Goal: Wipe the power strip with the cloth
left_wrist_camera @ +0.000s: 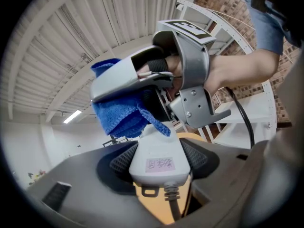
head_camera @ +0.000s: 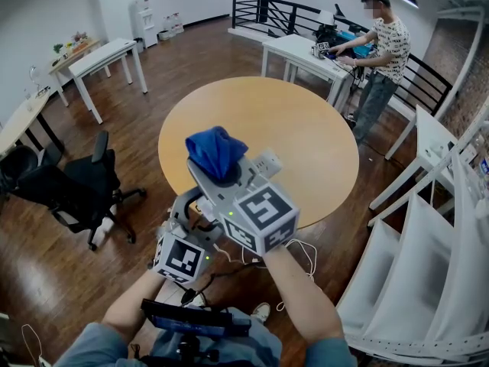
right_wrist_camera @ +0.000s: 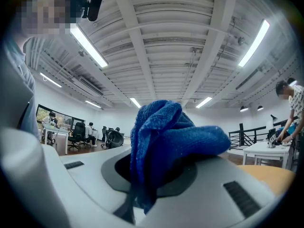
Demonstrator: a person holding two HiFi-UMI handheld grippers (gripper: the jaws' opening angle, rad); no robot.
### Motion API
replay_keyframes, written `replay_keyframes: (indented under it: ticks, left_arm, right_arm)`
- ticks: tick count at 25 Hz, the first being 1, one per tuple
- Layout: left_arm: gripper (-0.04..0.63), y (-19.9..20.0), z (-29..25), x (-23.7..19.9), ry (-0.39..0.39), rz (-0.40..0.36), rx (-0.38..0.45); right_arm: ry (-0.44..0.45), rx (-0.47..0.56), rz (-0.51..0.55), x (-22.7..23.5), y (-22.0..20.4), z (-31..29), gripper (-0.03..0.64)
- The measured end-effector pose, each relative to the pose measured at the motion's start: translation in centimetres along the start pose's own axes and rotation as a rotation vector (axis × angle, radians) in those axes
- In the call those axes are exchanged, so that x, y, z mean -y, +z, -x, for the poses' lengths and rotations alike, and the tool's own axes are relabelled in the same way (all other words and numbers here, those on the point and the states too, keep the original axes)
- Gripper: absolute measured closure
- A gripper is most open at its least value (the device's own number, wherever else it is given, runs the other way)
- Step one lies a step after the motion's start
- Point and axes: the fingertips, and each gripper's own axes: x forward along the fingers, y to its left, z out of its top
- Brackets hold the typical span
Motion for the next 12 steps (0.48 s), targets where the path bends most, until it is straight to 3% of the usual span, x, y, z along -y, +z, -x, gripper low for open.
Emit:
replay_keyframes:
  ticks: [12]
  left_arm:
    - [0.307,0.2,0.2,0.3,-0.006,-0.008,0.020]
  right_arm:
    - [-0.060,0.005,0.022,3.0,0.6,1.1,0.552]
